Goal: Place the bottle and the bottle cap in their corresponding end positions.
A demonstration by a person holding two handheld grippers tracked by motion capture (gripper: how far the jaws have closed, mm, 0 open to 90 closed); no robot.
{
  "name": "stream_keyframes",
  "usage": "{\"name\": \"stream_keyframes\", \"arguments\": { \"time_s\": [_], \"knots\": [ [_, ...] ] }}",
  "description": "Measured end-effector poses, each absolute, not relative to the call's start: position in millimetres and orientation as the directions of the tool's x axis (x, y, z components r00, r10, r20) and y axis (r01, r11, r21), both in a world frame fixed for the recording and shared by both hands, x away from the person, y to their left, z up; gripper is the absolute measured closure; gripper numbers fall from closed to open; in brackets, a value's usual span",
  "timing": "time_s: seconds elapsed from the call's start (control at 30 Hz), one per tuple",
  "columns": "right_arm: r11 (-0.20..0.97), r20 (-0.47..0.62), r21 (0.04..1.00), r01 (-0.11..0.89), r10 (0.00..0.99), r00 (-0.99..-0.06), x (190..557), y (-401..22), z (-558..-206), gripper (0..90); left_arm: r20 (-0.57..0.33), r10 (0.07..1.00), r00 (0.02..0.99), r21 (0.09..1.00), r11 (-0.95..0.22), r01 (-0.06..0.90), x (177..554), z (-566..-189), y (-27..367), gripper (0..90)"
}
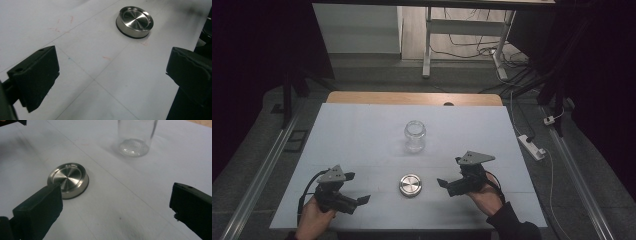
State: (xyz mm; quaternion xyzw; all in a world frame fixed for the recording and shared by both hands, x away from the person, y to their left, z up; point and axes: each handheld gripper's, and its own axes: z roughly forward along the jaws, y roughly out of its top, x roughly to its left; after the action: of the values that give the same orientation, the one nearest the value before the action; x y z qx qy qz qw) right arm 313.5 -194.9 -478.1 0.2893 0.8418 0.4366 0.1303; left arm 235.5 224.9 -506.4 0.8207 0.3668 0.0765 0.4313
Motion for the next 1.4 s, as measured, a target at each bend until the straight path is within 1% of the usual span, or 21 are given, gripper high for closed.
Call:
{"name": "stream_keyframes", "arguments": {
  "time_s": [0.43, 0.9, 1.13, 1.4],
  "knots": [
    [0.420, 0.032, 0.816, 0.397, 0.653, -0.757, 298, -227, -480, 0.0, -0.204, 0.715, 0.669, 0.774, -0.301, 0.557, 217, -508, 250, 0.0],
    [0.355, 0.045, 0.821, 0.447, 0.740, -0.671, 276, -277, -483, 0.0, -0.232, 0.768, 0.597, 0.776, -0.225, 0.590, 197, -511, 280, 0.0],
    [0.359, 0.020, 0.806, 0.471, 0.779, -0.627, 266, -296, -488, 0.0, -0.247, 0.784, 0.570, 0.768, -0.201, 0.609, 191, -514, 289, 0.0],
    [0.340, 0.036, 0.786, 0.517, 0.809, -0.587, 259, -311, -494, 0.0, -0.261, 0.800, 0.541, 0.747, -0.187, 0.638, 183, -522, 296, 0.0]
  ]
}}
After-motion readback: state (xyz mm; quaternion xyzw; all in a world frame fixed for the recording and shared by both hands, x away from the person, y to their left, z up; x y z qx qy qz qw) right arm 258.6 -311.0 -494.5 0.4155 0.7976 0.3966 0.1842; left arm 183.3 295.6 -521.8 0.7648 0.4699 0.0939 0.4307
